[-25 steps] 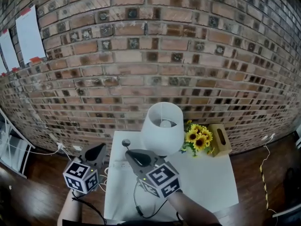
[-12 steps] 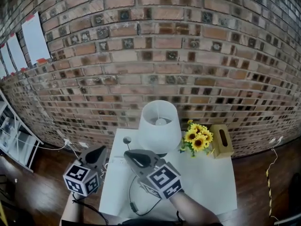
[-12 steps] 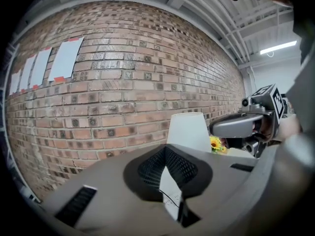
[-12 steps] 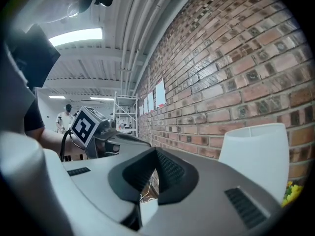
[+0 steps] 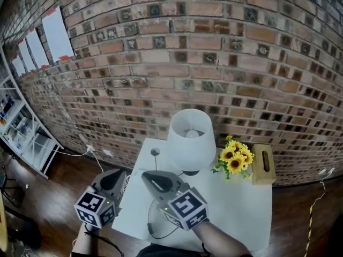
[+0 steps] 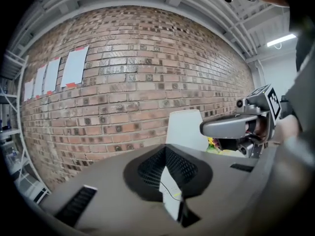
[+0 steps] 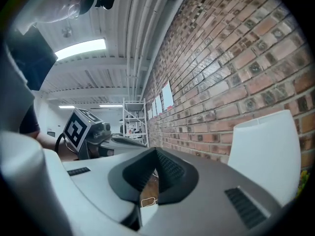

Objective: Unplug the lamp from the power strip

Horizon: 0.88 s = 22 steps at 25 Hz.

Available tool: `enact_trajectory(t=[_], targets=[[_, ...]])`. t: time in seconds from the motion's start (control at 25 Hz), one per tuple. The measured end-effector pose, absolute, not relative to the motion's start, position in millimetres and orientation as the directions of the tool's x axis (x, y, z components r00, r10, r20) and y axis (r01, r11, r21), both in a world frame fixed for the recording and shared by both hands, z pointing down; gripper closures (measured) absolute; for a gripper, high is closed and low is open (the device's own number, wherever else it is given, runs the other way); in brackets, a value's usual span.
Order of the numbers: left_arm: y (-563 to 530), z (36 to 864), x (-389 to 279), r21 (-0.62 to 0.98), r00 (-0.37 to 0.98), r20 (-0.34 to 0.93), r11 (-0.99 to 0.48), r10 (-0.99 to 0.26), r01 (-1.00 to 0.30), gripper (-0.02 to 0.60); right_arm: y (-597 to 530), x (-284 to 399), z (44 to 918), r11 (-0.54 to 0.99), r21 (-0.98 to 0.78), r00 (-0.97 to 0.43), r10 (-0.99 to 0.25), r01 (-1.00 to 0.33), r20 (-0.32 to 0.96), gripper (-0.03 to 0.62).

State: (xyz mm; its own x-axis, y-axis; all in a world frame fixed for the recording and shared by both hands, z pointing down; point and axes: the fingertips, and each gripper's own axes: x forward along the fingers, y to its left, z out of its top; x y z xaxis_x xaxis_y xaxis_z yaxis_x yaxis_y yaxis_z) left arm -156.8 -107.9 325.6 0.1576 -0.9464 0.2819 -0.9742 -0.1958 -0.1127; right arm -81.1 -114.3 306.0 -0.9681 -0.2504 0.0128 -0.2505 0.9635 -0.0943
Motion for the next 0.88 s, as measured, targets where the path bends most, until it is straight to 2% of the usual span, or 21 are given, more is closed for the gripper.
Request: enact_trajectory(t=[0.32, 0.52, 0.88], targets=[[-73.8, 325.1, -169.7, -0.111, 0.109, 0.303, -0.149, -0.947, -0.983, 0.558, -87.0, -99.2, 310.8, 0.974, -0.150, -0.985, -0.173, -0.172, 0.006, 0.591], [-59.2, 323.0, -178.0, -0.116, 0.137, 0.278, -0.175, -0.951, -0.978, 0.558, -59.9, -112.4, 309.7, 0.978, -0.138, -0.987, -0.156, -0.159, 0.031, 0.591], [-21.7, 315.2, -193.0, -0.054, 0.244, 0.245, -0.264, -0.938, -0.963, 0.558, -14.6, -128.7, 298.4, 0.963, -0.135, -0.972, -0.229, -0.234, 0.050, 0.591]])
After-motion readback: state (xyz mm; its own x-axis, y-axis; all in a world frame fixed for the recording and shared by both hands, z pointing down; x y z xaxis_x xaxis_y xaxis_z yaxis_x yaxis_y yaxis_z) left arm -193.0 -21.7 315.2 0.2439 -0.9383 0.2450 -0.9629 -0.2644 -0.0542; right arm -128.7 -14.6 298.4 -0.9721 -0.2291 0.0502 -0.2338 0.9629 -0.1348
